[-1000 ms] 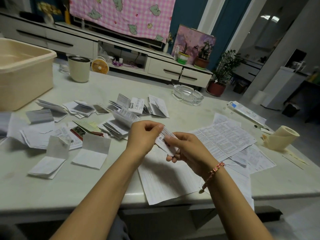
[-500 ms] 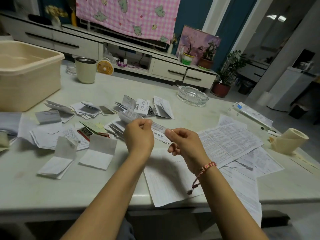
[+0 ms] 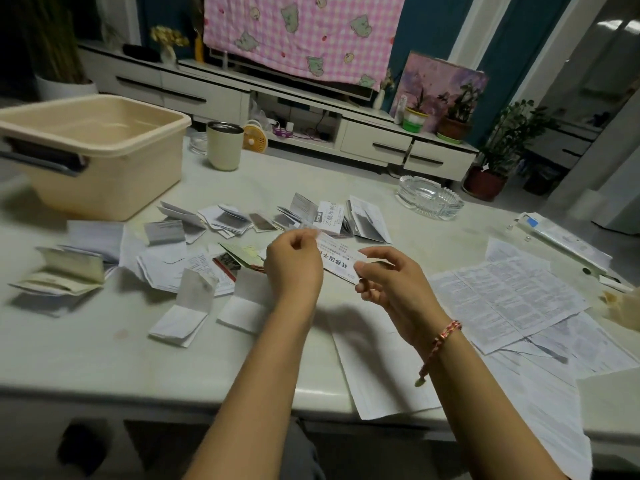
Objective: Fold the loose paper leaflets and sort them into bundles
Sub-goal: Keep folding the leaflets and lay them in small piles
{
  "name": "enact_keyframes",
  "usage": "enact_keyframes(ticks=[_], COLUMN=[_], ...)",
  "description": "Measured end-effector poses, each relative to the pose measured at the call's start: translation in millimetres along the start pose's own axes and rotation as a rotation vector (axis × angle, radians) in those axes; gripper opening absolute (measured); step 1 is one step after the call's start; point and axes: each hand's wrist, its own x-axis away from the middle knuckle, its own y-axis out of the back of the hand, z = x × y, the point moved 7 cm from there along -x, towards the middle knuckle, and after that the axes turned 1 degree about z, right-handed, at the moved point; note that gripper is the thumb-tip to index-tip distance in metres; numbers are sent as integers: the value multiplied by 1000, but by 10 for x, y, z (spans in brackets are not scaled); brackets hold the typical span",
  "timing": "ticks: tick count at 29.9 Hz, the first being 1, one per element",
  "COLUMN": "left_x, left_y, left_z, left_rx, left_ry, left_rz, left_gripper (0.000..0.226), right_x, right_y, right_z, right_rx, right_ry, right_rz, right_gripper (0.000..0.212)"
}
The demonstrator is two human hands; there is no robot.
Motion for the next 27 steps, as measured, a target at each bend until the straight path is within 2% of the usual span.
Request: enact_keyframes(ticks=[3, 7, 12, 16, 18, 20, 22, 25, 27], left_x=[-49, -143, -313, -333, -349, -360, -349, -334, -266], left_y=[337, 903, 1015, 1122, 1122, 1095, 1033, 969, 861], left_z=[-23, -147, -100, -19, 6, 17, 5, -36, -107], left_rx=[62, 150, 172, 281, 298, 277, 235, 170, 128], left_ry=[28, -48, -20, 31, 45, 48, 41, -3, -45], left_rz=[-106, -298, -212, -271, -275, -271, -248, -230, -193], left_gripper=[17, 32, 30, 24, 24, 25, 27, 32, 30], right_x=[-32, -214, -547, -621, -585, -548, -482, -340, -238], right_y=[-211, -657, -1208, -1410, -1416, -1356, -1199, -909, -617], right_z=[6, 91, -13, -76, -52, -22, 37, 115, 128], right_rx=[45, 155, 413, 671, 755, 795, 808, 717, 654], right_ry=[18, 59, 106, 174, 191, 206, 230, 249, 248], right_rz=[3, 38, 72, 111, 135, 143, 116, 101, 64], right_gripper=[18, 20, 19, 26, 21, 11, 13, 4, 9])
